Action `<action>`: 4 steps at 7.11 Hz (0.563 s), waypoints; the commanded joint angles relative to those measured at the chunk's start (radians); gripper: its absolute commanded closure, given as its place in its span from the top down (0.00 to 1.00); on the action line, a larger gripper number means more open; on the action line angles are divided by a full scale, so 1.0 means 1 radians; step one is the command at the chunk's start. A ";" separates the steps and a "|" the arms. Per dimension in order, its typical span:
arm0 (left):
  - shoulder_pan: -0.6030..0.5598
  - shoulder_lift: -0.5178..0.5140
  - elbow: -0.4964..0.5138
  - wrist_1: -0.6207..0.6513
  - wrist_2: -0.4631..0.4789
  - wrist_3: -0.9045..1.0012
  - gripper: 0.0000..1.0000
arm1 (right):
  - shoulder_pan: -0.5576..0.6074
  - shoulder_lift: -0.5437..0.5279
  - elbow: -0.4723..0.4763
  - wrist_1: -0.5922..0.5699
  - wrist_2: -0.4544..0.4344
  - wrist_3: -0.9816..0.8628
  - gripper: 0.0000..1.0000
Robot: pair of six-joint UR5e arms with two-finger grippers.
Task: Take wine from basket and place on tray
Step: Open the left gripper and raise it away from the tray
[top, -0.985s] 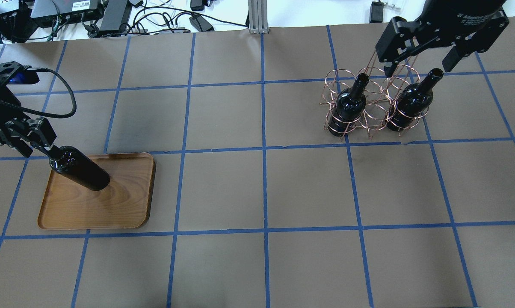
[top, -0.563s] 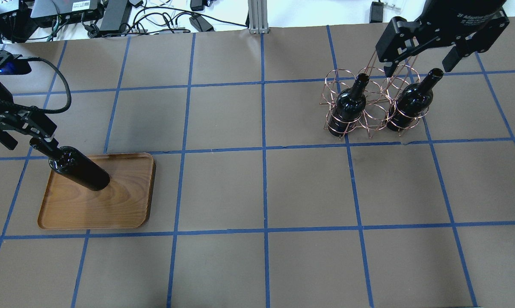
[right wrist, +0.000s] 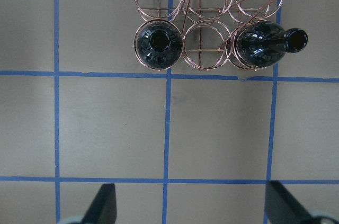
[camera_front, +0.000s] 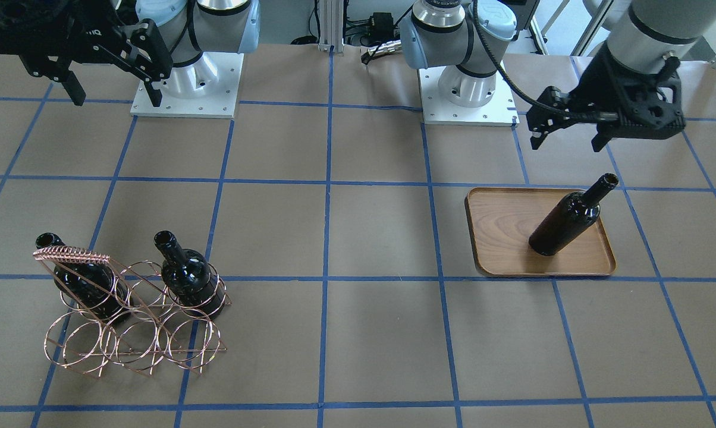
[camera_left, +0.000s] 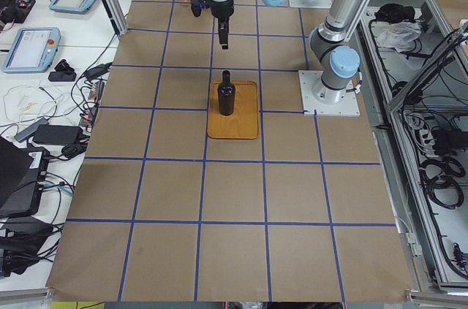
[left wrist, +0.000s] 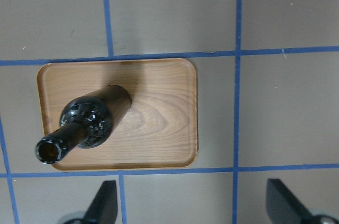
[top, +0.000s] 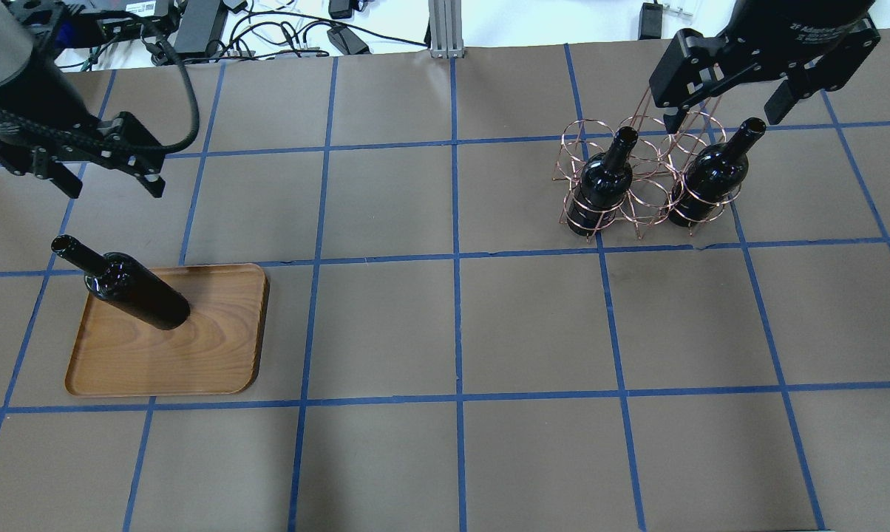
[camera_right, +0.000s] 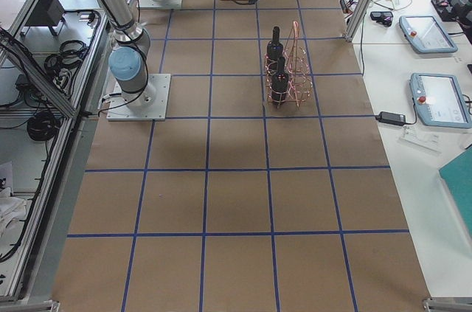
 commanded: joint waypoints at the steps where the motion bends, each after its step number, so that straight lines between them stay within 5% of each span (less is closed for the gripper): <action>1: -0.150 0.020 0.006 0.002 -0.003 -0.070 1.00 | 0.000 0.000 0.002 0.000 0.000 0.000 1.00; 4: -0.165 0.026 0.000 -0.001 -0.028 -0.067 1.00 | 0.000 0.000 0.000 0.000 0.000 -0.002 1.00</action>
